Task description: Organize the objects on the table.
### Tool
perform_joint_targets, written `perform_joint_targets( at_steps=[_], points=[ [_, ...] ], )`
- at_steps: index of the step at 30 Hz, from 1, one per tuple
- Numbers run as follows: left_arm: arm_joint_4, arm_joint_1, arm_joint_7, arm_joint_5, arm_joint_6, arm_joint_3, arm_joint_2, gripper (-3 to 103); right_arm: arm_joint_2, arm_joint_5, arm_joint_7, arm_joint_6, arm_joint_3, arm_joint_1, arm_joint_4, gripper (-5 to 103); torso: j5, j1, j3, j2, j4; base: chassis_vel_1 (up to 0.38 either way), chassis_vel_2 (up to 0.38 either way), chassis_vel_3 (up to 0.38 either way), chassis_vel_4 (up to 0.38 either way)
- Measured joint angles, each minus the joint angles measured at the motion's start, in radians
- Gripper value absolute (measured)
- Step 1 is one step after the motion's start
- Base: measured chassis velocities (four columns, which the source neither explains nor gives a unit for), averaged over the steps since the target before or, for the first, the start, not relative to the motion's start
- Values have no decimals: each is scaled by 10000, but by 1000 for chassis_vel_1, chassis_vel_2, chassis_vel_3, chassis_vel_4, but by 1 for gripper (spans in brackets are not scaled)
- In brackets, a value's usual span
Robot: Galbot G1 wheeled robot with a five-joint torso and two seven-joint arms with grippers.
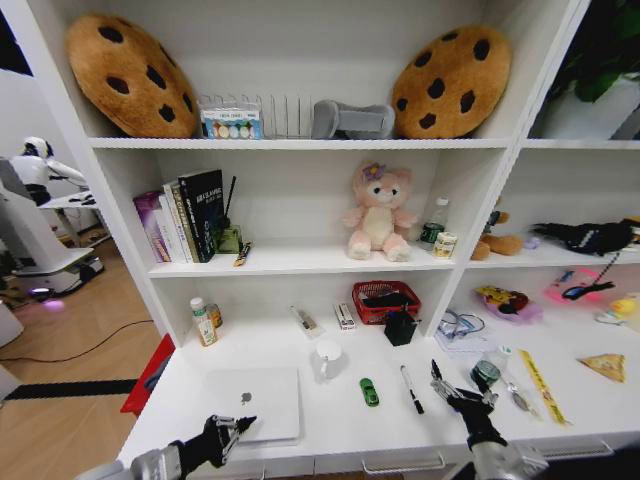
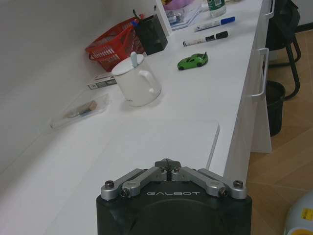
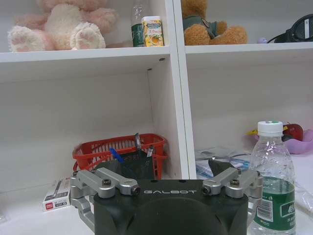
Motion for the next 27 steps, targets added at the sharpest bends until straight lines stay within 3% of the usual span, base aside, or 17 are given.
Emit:
perform_joint_targets(
  at_steps=[4,7,8,9,11,12,13,15,18,20,21,23,24,25,27],
  points=[
    [77,215,-113,120,-107,-214,-532,-1,30,-100,0,7,-66,-78,1,100,-1,0,0,0,3,0,0,0,0],
    [-31,121,-284,-182,-157,-617,-1404,15,37,-270,-37,81,-143,-214,2,100,-1,0,0,0,-1,0,0,0,0],
    [-122,-5,-363,-408,-159,-783,-1819,15,35,-357,-101,116,-176,-281,26,100,-1,0,0,0,0,0,0,0,0],
    [-122,-5,-363,-408,-159,-783,-1819,15,35,-357,-101,116,-176,-281,26,100,-1,0,0,0,0,0,0,0,0],
    [-470,-162,-488,-1211,-37,-1455,-3194,31,-33,-497,-446,145,-201,-441,165,100,-1,1,0,0,-3,0,0,0,0],
    [-549,-118,-492,-1422,-1,-1729,-3680,31,-95,-532,-596,151,-201,-493,207,100,-3,0,0,0,1,0,0,0,0],
    [-549,-118,-492,-1422,-1,-1729,-3680,31,-95,-532,-596,151,-201,-493,207,100,-3,0,0,0,1,0,0,0,0],
    [-563,69,-476,-1605,-37,-2366,-4883,47,-250,-607,-755,180,-217,-557,251,100,-1,0,0,0,5,0,0,0,0],
    [-567,115,-472,-1726,-41,-2608,-5327,47,-306,-609,-783,211,-219,-603,284,100,0,0,0,1,6,0,0,0,0],
    [-677,55,-583,-2393,-23,-3385,-6561,64,-458,-721,-884,417,-218,-873,339,100,0,0,0,0,3,0,0,0,0],
    [-677,55,-583,-2393,-23,-3385,-6561,64,-458,-721,-884,417,-218,-873,339,100,0,0,0,0,3,0,0,0,0],
    [-891,14,-731,-3129,76,-4182,-7352,74,-582,-875,-966,659,-215,-1130,340,100,0,0,0,1,-3,0,0,0,0],
    [-946,16,-787,-3309,87,-4424,-7540,74,-629,-934,-989,755,-223,-1182,331,100,0,0,0,0,-3,0,0,0,0],
    [-1006,27,-865,-3608,88,-4798,-7817,85,-709,-998,-997,865,-241,-1234,297,100,1,0,0,0,0,0,0,0,0],
    [-1021,35,-914,-3776,89,-5018,-7978,85,-750,-997,-991,892,-248,-1247,273,100,2,0,0,0,2,0,0,0,0]
  ],
)
